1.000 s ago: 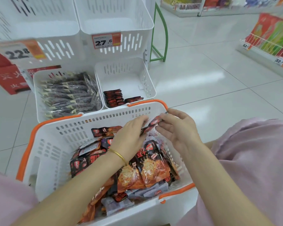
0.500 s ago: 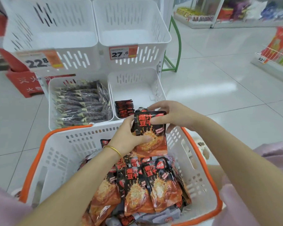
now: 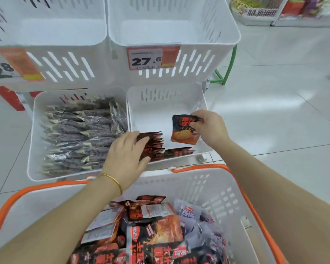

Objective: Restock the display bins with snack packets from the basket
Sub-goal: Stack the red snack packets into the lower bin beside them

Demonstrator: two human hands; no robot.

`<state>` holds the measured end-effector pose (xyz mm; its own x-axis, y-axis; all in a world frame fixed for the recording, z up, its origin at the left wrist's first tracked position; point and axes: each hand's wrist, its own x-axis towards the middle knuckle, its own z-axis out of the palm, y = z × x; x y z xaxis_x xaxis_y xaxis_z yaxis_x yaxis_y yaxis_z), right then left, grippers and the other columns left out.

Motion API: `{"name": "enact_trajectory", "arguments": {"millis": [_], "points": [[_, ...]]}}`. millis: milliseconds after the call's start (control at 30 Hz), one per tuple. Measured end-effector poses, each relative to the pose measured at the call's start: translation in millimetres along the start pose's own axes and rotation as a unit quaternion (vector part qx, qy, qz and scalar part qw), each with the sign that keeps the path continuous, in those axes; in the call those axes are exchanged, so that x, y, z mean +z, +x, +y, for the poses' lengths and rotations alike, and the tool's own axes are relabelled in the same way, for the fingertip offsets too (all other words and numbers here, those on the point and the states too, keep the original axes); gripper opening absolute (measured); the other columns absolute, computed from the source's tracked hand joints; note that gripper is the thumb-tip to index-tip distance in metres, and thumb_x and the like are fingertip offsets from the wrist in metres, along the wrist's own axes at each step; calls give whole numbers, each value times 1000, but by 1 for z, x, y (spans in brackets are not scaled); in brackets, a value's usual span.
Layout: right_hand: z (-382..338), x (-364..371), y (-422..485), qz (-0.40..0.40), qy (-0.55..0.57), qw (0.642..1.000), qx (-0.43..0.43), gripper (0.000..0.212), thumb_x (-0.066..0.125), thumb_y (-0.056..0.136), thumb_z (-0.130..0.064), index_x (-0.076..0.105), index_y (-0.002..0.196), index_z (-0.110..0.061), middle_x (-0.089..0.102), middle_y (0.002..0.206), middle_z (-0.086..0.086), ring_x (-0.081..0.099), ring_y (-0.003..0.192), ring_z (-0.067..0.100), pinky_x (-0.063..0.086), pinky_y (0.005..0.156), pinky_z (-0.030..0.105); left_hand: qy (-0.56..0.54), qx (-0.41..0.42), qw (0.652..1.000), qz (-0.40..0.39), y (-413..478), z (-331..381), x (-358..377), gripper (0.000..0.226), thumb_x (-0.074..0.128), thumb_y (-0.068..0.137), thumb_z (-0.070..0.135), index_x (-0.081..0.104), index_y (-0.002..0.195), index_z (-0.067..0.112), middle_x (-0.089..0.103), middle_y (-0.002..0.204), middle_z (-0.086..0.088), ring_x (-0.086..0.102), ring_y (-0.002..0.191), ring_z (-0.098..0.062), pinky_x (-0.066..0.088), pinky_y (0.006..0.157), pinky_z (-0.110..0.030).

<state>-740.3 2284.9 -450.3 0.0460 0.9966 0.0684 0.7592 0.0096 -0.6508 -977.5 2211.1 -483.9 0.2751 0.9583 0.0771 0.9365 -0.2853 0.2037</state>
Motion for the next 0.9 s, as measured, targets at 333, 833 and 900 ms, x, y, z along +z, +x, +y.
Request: {"name": "enact_trajectory", "arguments": {"millis": [333, 833, 900], "points": [[31, 58, 16, -180, 23, 981, 61, 23, 56, 89, -6, 62, 111, -11, 59, 101, 6, 54, 85, 20, 42, 71, 26, 55, -21, 998, -9, 3, -5, 18, 55, 28, 86, 38, 52, 130, 17, 51, 134, -14, 44, 126, -33, 34, 104, -51], [18, 61, 9, -288, -24, 957, 25, 42, 37, 93, -12, 56, 127, -26, 42, 143, 0, 37, 131, 21, 28, 110, 32, 56, 0, 998, 31, 5, -8, 24, 53, 29, 85, 34, 56, 126, 14, 55, 126, -14, 49, 119, -33, 41, 97, -48], [19, 61, 7, -294, -30, 955, 31, 42, 35, 94, -12, 56, 127, -25, 46, 141, 2, 40, 128, 21, 29, 109, 32, 55, 1, 998, 30, 6, -8, 24, 54, 28, 85, 34, 55, 127, 14, 54, 127, -13, 48, 120, -33, 41, 98, -48]]}}
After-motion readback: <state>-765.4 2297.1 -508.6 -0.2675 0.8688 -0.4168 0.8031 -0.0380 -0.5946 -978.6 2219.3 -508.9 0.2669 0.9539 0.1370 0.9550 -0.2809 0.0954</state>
